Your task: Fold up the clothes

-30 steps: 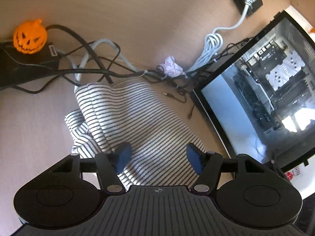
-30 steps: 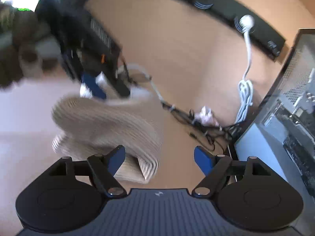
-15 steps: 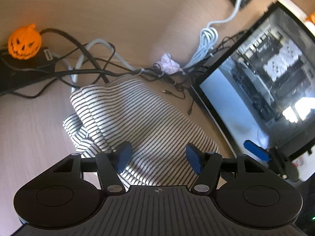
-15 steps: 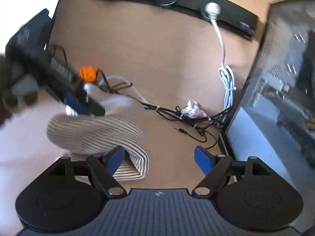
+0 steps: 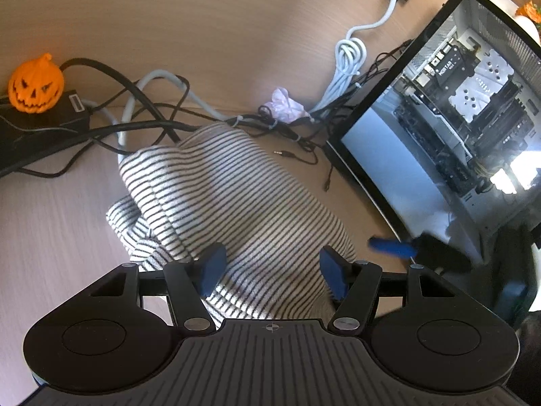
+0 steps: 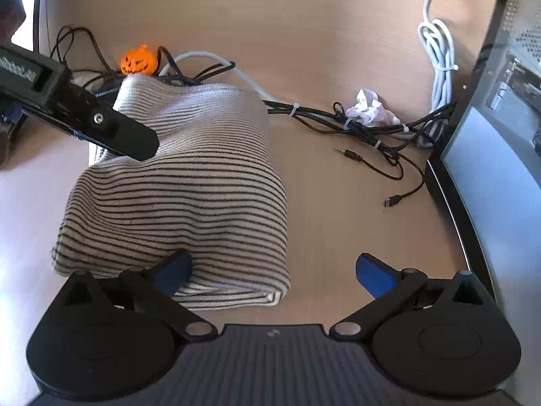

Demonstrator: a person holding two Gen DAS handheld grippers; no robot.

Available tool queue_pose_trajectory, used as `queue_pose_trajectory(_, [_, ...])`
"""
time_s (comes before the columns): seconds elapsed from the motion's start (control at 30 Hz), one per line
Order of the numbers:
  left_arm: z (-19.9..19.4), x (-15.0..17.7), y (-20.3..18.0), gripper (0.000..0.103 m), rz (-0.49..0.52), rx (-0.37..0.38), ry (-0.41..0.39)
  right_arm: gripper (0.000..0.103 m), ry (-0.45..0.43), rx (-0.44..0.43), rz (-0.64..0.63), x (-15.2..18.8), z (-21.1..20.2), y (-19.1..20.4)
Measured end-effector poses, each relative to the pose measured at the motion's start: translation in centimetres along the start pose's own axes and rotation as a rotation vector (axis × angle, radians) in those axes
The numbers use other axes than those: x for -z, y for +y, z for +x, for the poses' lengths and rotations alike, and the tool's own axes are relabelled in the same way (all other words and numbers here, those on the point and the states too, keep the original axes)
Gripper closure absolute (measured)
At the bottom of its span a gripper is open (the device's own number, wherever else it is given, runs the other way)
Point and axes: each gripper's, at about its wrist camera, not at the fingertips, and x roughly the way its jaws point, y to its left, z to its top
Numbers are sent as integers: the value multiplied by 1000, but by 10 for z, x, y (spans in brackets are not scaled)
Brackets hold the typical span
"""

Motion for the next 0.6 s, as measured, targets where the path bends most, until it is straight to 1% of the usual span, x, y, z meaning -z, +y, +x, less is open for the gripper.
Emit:
queue_pose_trajectory(0.07, [0,1,0,35,-2,-1,-3,0,3,-24,19,-3,-4,-6])
queue_pose_trajectory(0.2, [-1,0,0,34,-13,-8,-9,0,9,-42,78,-24,5,-19])
queue_pose_trajectory(0.37, [-2,2,-9,26,5,-31,-20,0,17,-63,151,-51,16,-35])
queue_pose_trajectory(0.43, [-5,3,-15,22,8,-53,-26,0,21,-72,180,-61,20,-41])
queue_pose_trajectory(0.5, [-8,4,-21,20,8,-78,-32,0,35,-76,204,-72,27,-46])
queue_pose_trajectory(0.53, [-12,4,-24,20,2,-102,-37,0,86,-61,192,-74,40,-40])
queue_pose_trajectory(0.57, [-16,4,-26,11,-12,-139,-44,0,96,-48,182,-75,45,-36])
queue_pose_trajectory(0.6, [-20,4,-26,7,-29,-179,-51,0,84,-34,162,-76,44,-32])
